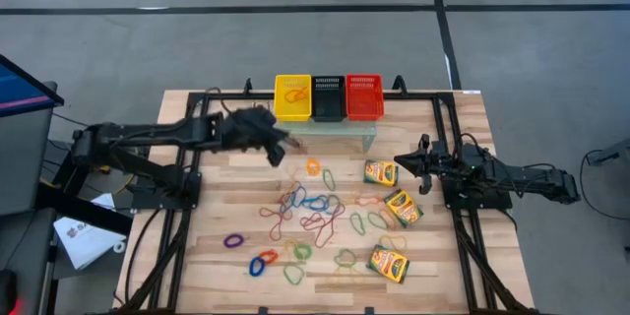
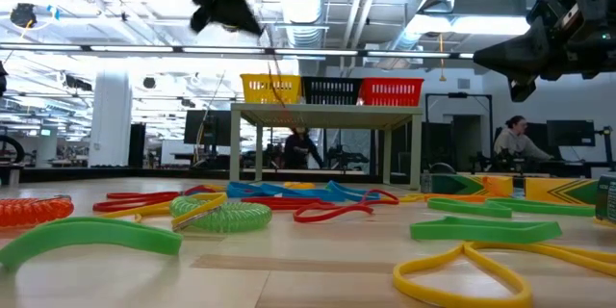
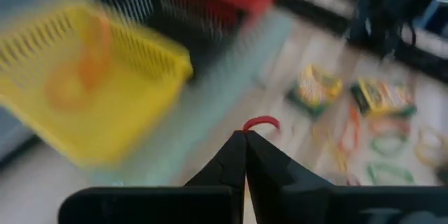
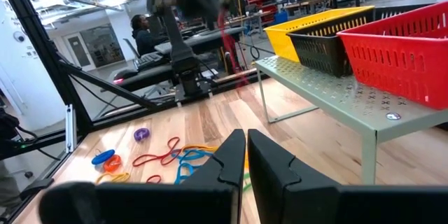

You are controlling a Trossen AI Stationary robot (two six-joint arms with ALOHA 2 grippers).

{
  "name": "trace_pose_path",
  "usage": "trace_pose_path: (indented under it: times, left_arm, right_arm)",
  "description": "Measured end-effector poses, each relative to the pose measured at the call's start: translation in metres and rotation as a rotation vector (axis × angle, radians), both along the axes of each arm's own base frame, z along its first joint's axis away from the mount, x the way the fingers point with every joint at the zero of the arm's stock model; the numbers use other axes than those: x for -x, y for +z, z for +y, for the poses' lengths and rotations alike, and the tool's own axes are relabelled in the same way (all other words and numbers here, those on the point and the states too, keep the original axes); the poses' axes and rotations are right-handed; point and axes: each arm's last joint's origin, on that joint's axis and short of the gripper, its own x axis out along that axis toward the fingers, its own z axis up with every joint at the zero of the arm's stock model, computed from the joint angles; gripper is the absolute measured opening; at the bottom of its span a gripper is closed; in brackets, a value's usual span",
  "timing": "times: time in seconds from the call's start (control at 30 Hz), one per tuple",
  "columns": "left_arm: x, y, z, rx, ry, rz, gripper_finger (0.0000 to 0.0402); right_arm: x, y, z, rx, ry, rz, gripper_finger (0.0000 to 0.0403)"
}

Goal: Pick & Place Office Desk Supplies
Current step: Put the big red rubber band into the yellow bin on the shelf

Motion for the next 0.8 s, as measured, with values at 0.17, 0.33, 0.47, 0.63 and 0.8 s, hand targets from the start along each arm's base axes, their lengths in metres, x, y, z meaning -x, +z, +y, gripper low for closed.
trace_pose_path:
  times: [0.17,0.33,0.47,0.63,0.8]
  left_arm:
    - [0.001,0.033,0.027,-0.134,0.049,-0.047,0.0000]
    - [0.006,0.062,0.051,-0.262,0.112,-0.166,0.0000]
    - [0.011,0.077,0.065,-0.324,0.150,-0.222,0.0000]
    - [0.006,0.074,0.082,-0.340,0.167,-0.228,0.0000]
    - [-0.011,0.049,0.104,-0.314,0.188,-0.130,0.0000]
  right_arm:
    - [0.000,0.000,0.000,0.000,0.000,-0.001,0.0017]
    - [0.000,0.000,0.000,0.000,-0.001,-0.001,0.0017]
    - [0.000,0.000,0.000,0.000,-0.001,0.000,0.0017]
    - [0.000,0.000,0.000,0.000,-0.001,-0.001,0.0017]
    - [0.000,0.000,0.000,0.000,-0.001,-0.001,0.0017]
